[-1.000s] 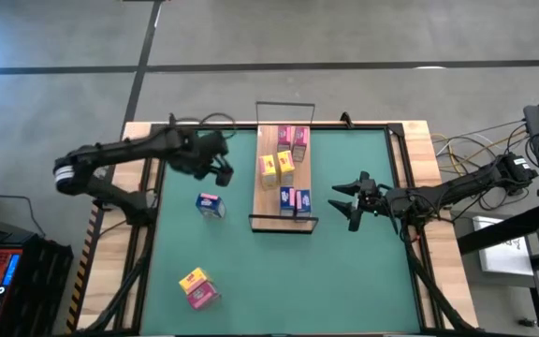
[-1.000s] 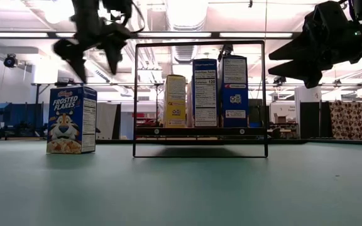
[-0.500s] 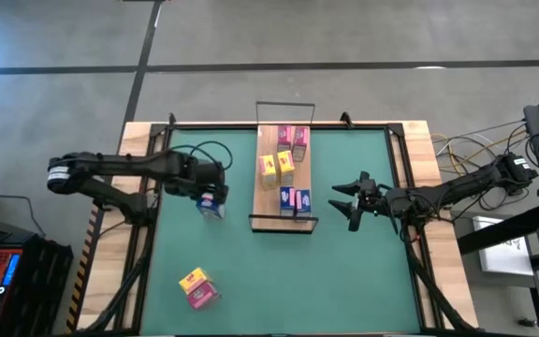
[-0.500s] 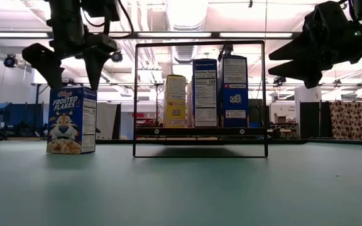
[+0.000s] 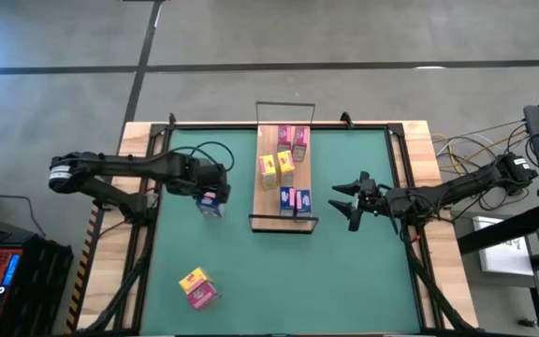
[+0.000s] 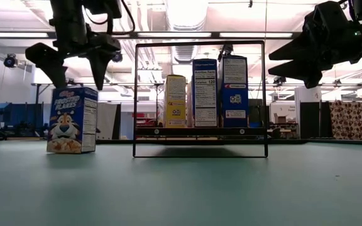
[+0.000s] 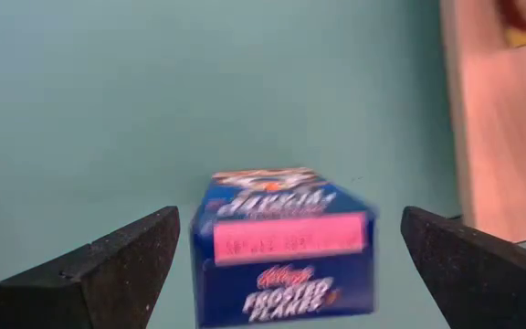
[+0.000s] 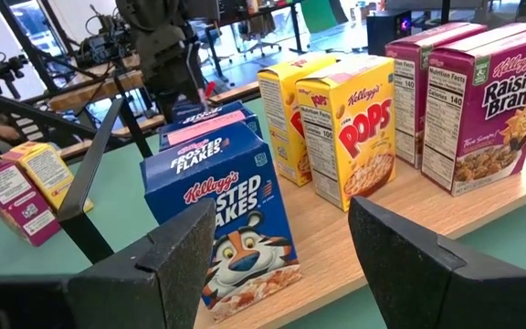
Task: Stack cereal on shelf
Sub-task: Put the blue cereal box on the shelf
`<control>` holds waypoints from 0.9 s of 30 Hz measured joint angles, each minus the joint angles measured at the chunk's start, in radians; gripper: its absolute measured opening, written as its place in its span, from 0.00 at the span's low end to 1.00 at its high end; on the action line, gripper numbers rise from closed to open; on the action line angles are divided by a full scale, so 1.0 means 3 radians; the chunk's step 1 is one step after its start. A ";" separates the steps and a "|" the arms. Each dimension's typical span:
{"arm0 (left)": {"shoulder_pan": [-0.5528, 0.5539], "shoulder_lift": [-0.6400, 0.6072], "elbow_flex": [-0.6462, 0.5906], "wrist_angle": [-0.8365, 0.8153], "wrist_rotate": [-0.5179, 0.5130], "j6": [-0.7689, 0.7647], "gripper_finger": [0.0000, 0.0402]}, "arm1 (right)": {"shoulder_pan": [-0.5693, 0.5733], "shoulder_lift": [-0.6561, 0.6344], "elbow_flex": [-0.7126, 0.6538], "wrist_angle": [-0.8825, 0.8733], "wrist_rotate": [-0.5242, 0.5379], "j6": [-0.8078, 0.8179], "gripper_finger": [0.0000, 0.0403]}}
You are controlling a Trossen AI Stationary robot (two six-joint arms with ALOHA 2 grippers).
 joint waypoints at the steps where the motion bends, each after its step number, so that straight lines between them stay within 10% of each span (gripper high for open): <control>1: 0.0000 -0.0009 0.0002 0.0009 -0.0003 0.0000 1.00 | 0.0000 0.0001 -0.0001 -0.0002 0.0000 0.0000 0.60; 27: -0.0232 0.0080 -0.0110 0.0127 0.0115 -0.0420 1.00 | 0.0001 0.0000 -0.0001 0.0000 0.0000 0.0000 0.60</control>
